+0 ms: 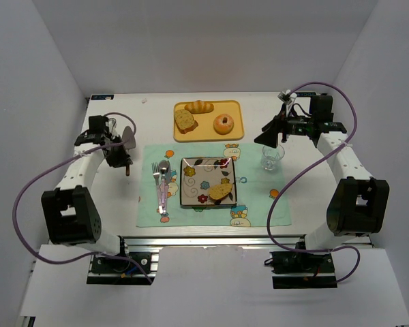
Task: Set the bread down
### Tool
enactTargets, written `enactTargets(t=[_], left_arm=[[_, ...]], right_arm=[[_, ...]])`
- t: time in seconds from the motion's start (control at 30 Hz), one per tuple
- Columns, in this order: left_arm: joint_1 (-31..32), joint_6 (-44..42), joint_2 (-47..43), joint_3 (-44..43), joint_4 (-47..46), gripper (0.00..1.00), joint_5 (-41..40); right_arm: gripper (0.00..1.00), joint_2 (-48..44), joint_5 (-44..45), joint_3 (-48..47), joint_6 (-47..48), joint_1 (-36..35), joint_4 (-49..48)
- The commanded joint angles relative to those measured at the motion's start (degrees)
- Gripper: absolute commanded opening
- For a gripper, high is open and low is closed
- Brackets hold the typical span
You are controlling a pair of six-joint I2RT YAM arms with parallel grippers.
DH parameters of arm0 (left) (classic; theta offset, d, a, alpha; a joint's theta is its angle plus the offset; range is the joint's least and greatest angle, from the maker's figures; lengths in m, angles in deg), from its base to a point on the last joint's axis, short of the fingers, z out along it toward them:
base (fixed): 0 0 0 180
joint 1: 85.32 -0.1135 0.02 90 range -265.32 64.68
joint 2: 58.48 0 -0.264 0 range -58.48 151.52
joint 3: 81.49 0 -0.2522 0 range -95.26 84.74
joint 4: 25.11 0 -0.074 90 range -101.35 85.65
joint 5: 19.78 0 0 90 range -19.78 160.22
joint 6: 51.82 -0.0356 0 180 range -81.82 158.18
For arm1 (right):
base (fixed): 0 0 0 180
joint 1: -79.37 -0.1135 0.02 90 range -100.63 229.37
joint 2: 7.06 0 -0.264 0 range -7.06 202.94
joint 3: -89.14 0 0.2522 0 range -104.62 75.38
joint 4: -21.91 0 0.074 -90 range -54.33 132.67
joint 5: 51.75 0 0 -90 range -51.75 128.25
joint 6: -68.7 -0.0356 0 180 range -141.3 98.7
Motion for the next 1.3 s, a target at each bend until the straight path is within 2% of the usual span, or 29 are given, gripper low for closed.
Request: enactTargets(t=[0.0,0.23,0.4,0.47,0.57,0.63,0.8,0.9,0.97,1.0,1.13,1.27], left_arm=[[-1.42,-11.16,1.18,0.89,-2.46,0.00,-8.91],[-4.59,-22.05,3.20,4.41,-5.80,0.00,-9.00],[-4.68,-23.92,7.41,4.06,-6.06,0.07,-8.30],[-4.76,-23.75,9.00,3.97,-5.98,0.21,-8.21],[-5.20,-23.31,9.71,4.15,-5.80,0.35,-7.60],[-5.29,-22.96,9.53,4.24,-5.89,0.40,-8.21],[-5.91,-20.33,7.16,3.18,-5.45,0.62,-10.32],[-6.17,-17.08,3.57,2.57,-5.71,0.68,-10.59],[-6.17,-15.49,1.37,2.13,-6.24,0.73,-10.06],[-6.17,-13.57,-1.08,2.04,-6.33,0.82,-9.80],[-6.26,-9.34,-8.21,1.95,-7.82,0.90,-6.11],[-6.26,-6.35,-14.89,3.18,-10.72,0.98,-0.23]], right_arm=[[0.89,-2.04,-1.58,-2.19,1.96,0.12,1.34],[0.89,-2.66,-1.06,-1.67,3.20,0.03,2.58],[0.89,-2.57,-0.88,-2.19,3.28,0.03,3.10],[0.89,-2.40,-0.62,-2.63,4.16,0.12,3.89],[0.89,-2.66,-0.35,-2.90,4.86,0.12,4.60],[0.89,-2.75,-0.44,-2.55,4.87,0.03,4.42],[0.89,-3.80,-0.53,-1.58,5.04,0.03,4.24],[0.89,-4.15,-0.36,-1.76,6.36,0.12,5.65],[0.89,-4.94,3.33,-0.88,1.72,0.12,3.47],[0.89,-5.29,4.90,-0.70,-0.04,0.03,2.41],[0.89,-6.26,20.52,-1.23,-8.30,0.03,-0.66],[0.89,-5.91,25.05,-2.98,-9.89,0.03,-1.90]])
